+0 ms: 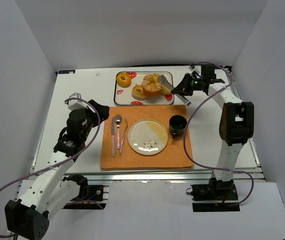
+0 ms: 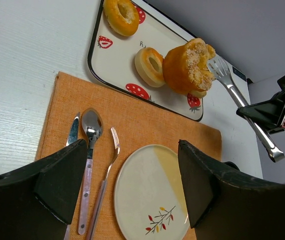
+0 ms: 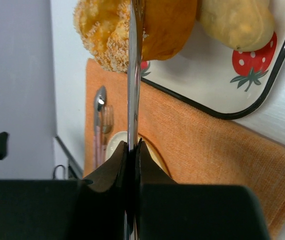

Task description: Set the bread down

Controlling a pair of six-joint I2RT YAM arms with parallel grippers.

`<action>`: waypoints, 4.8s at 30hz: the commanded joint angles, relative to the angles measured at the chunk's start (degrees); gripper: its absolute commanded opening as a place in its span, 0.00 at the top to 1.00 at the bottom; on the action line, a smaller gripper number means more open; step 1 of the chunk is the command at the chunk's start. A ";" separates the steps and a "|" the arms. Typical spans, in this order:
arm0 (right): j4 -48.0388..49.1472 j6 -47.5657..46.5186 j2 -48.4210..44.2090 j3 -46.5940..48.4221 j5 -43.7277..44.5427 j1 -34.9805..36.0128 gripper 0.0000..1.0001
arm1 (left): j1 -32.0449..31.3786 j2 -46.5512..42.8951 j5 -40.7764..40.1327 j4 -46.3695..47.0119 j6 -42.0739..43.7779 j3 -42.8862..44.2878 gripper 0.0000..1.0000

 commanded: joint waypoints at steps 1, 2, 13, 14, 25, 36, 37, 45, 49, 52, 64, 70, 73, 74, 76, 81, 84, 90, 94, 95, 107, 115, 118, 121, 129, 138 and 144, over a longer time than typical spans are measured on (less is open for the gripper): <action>7.71 5.12 -5.29 0.46 -7.12 -2.43 1.00 | 0.15 -1.41 -0.56 0.20 -0.33 1.82 0.18; 8.16 5.56 -5.64 0.81 -7.83 -3.22 1.00 | 0.15 -1.50 -0.55 0.29 -0.34 1.82 0.18; -12.70 -16.01 -13.29 -4.10 -21.82 -1.04 1.00 | 0.15 -1.94 -0.47 2.48 -0.25 0.68 0.18; -17.19 -25.02 -13.64 -4.54 -21.73 0.27 1.00 | 0.15 -2.11 -0.38 2.66 -0.25 0.24 0.18; -39.12 -53.68 -24.45 -15.79 -11.98 2.57 1.00 | 0.15 -4.75 0.06 4.16 -1.04 -3.28 0.18; -43.16 -56.49 -22.61 -17.55 -8.54 5.74 0.91 | 0.15 -5.19 0.41 4.78 -0.95 -3.98 0.18; -43.25 -56.58 -22.43 -17.46 -8.28 5.91 0.89 | 0.15 -5.28 0.50 4.86 -0.95 -4.16 0.18; -42.02 -56.32 -22.26 -12.73 -6.70 5.82 0.63 | 0.15 -5.72 0.32 5.13 -1.21 -4.86 0.18; -41.93 -56.05 -19.98 -9.12 -7.22 5.82 0.56 | 0.15 -5.36 0.41 5.13 -1.13 -4.60 0.18; -41.84 -55.96 -18.74 -7.62 -7.57 5.83 0.53 | 0.15 -5.01 0.24 4.60 -0.95 -4.07 0.18; -35.26 -52.11 -14.79 -1.56 -5.47 5.74 0.51 | 0.15 -3.61 -0.12 3.90 -0.60 -2.67 0.18; -25.61 -35.69 -7.24 8.28 1.11 5.82 0.56 | 0.15 -2.03 -0.29 3.02 -0.25 -0.65 0.18; -21.81 -26.80 -3.81 9.87 3.50 5.82 0.56 | 0.15 -1.24 -0.99 3.02 -0.69 -0.03 0.18; -20.93 -24.35 -2.32 9.87 3.67 5.82 0.56 | 0.15 -0.80 -1.08 3.37 -1.21 0.06 0.19; -18.74 -18.82 -0.73 10.75 4.55 5.82 0.56 | 0.15 -0.36 -1.34 3.63 -1.65 0.24 0.19; -16.27 -13.25 4.46 13.47 4.81 5.83 0.54 | 0.15 0.96 -1.61 3.28 -2.09 1.11 0.19; -15.13 -12.28 6.22 14.26 4.29 5.82 0.53 | 0.15 2.37 -1.43 2.76 -1.39 2.08 0.19; -11.53 -8.95 8.59 14.18 1.31 5.91 0.50 | 0.15 5.18 -0.64 4.25 -1.04 2.52 0.19; -9.68 -7.19 8.86 13.04 -0.98 5.83 0.48 | 0.15 6.76 -0.20 3.72 -0.16 3.66 0.19; -9.33 -6.84 8.68 12.69 -1.42 5.82 0.48 | 0.15 6.85 -0.12 3.63 0.01 3.75 0.19; -8.88 -4.64 12.11 14.09 -0.72 6.00 0.45 | 0.15 7.55 -0.12 2.84 -0.07 4.37 0.19; -7.30 -2.79 14.13 14.36 -2.47 7.23 0.46 | 0.15 7.73 -0.20 2.40 -0.07 4.81 0.19; -5.81 -0.78 14.31 13.65 -3.61 7.49 0.48 | 0.15 7.56 -0.20 2.14 0.02 4.89 0.19; -3.27 2.39 14.13 11.19 -4.93 7.49 0.51 | 0.15 7.12 -0.55 1.53 0.02 4.98 0.19; -1.59 3.02 12.11 9.08 -7.75 6.88 0.86 | 0.15 5.71 -0.91 1.96 -0.33 4.28 0.20; -5.36 -9.10 -0.61 3.74 -13.46 5.39 1.00 | 0.15 3.96 -0.38 4.95 -0.60 2.35 0.21; -17.61 -34.73 -13.52 -6.20 -20.04 5.39 1.00 | 0.15 1.58 -0.12 6.53 -0.77 -0.02 0.24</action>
